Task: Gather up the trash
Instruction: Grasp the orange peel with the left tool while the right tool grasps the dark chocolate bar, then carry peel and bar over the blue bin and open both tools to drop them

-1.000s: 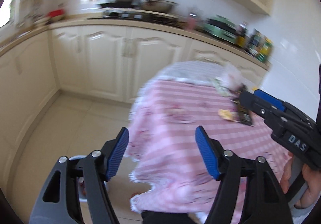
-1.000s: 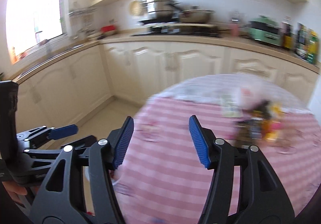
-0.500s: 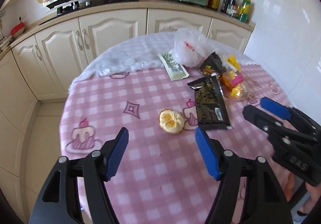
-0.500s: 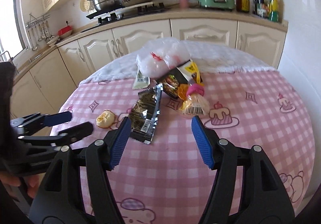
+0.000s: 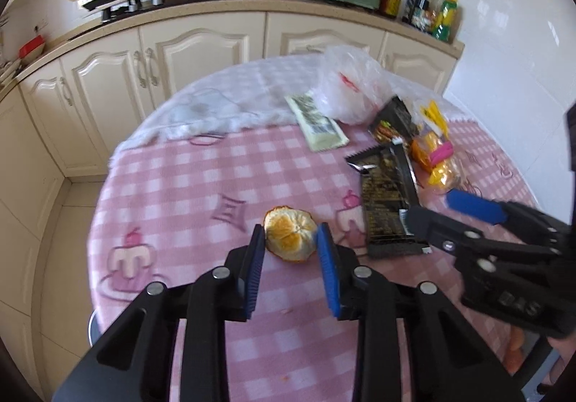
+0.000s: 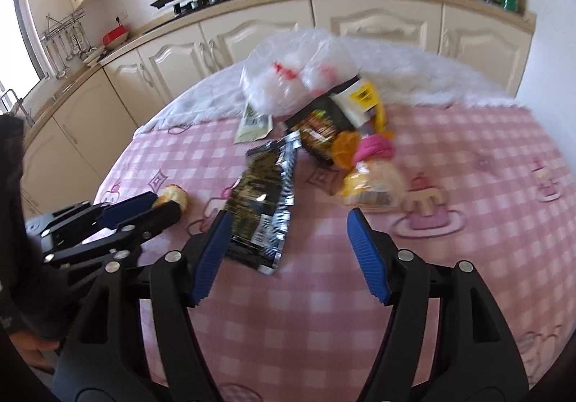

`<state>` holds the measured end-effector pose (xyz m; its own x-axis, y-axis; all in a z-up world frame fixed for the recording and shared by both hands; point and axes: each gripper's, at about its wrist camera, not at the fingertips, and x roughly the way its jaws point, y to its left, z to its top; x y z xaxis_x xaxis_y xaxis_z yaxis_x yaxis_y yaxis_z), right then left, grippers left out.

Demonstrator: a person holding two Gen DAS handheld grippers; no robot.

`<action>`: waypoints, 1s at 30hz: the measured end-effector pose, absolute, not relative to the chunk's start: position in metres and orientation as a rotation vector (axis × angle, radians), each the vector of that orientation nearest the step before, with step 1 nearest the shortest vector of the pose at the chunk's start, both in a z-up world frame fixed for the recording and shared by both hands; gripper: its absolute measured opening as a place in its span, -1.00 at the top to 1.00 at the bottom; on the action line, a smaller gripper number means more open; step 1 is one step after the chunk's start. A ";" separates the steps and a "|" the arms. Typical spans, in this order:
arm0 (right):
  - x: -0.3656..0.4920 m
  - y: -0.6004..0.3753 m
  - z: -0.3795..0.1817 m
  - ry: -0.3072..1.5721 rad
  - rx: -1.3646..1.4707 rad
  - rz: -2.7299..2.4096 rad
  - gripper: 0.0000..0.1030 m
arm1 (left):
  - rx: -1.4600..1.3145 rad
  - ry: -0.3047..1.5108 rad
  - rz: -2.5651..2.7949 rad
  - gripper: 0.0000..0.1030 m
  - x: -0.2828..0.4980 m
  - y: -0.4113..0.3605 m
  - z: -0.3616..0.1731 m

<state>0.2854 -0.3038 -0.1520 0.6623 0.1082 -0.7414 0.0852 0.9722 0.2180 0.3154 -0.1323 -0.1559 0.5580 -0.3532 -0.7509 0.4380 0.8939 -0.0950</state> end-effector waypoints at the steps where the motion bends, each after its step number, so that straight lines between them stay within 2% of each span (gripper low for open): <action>1: 0.290 -0.301 -0.153 0.858 0.242 0.015 -0.29 | 0.104 0.853 -0.460 0.44 0.315 -0.128 -0.154; 8: 0.319 -0.278 -0.157 0.888 0.175 -0.033 -0.26 | 0.065 0.813 -0.420 0.45 0.311 -0.091 -0.142; 9: 0.322 -0.273 -0.157 0.888 0.135 -0.045 -0.14 | 0.058 0.810 -0.419 0.45 0.310 -0.087 -0.141; 10: 0.322 -0.271 -0.157 0.884 0.118 -0.048 0.15 | 0.051 0.807 -0.415 0.45 0.310 -0.084 -0.140; 11: 0.321 -0.268 -0.156 0.879 0.107 -0.038 0.29 | 0.045 0.804 -0.413 0.45 0.309 -0.081 -0.140; 14: 0.315 -0.261 -0.152 0.855 0.067 -0.010 0.52 | 0.012 0.798 -0.406 0.45 0.309 -0.068 -0.138; 17: 0.301 -0.254 -0.145 0.814 0.052 0.013 0.59 | -0.008 0.789 -0.397 0.45 0.306 -0.054 -0.136; 24: 0.274 -0.224 -0.120 0.742 0.055 0.090 0.62 | -0.058 0.758 -0.379 0.45 0.294 -0.018 -0.130; 30: 0.271 -0.140 -0.102 0.692 0.038 0.270 0.61 | -0.112 0.735 -0.310 0.45 0.281 0.041 -0.129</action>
<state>0.2709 -0.1397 -0.1020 0.7367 0.2585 -0.6249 -0.2331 0.9645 0.1241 0.2812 0.0410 -0.1294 0.6986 -0.3166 -0.6417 0.2383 0.9485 -0.2086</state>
